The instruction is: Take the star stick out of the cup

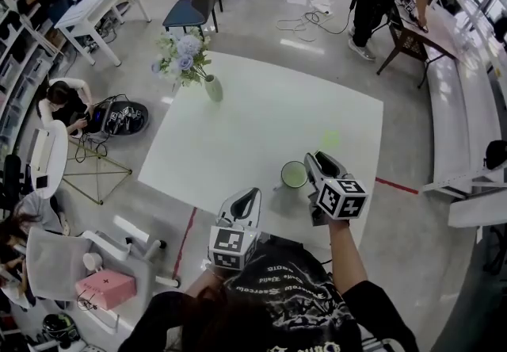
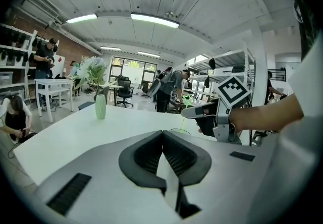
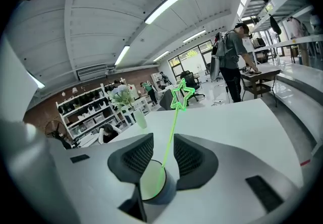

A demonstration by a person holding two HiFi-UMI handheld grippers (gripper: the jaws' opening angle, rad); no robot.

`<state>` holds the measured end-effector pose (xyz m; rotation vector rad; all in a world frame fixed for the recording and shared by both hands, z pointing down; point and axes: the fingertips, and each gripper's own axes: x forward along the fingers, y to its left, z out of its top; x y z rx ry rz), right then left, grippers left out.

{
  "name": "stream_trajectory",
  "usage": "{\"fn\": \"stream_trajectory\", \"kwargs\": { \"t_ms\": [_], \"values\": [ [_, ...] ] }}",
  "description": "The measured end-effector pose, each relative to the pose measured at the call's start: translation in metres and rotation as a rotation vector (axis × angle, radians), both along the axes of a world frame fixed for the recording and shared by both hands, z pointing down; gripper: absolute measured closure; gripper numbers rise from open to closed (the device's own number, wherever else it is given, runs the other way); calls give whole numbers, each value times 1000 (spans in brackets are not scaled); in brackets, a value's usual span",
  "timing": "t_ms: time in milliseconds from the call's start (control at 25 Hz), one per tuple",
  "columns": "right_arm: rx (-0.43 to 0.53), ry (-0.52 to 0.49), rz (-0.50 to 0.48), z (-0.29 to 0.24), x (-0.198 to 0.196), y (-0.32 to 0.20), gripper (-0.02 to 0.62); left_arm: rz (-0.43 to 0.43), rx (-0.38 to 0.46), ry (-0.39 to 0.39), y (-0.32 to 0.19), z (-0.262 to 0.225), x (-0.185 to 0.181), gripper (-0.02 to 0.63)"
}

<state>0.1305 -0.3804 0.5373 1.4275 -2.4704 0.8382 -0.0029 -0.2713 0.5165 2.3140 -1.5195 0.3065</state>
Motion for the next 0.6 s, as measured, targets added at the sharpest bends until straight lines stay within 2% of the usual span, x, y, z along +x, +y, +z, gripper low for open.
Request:
{"fn": "stream_trajectory", "kwargs": {
  "t_ms": [160,320,440,600],
  "values": [
    [-37,-38,-7,6,-7,-1,489,-33,-9,4,-1,1,-11,586],
    [-39,-32,-10,8,-9,-3,509,-57,-18,9,1,2,-17,586],
    [-40,-30,-5,10,-9,-7,561,-65,-18,-1,5,5,-20,586],
    [-20,-7,-14,5,-12,-10,571,-79,-19,-9,5,9,-26,586]
  ]
}}
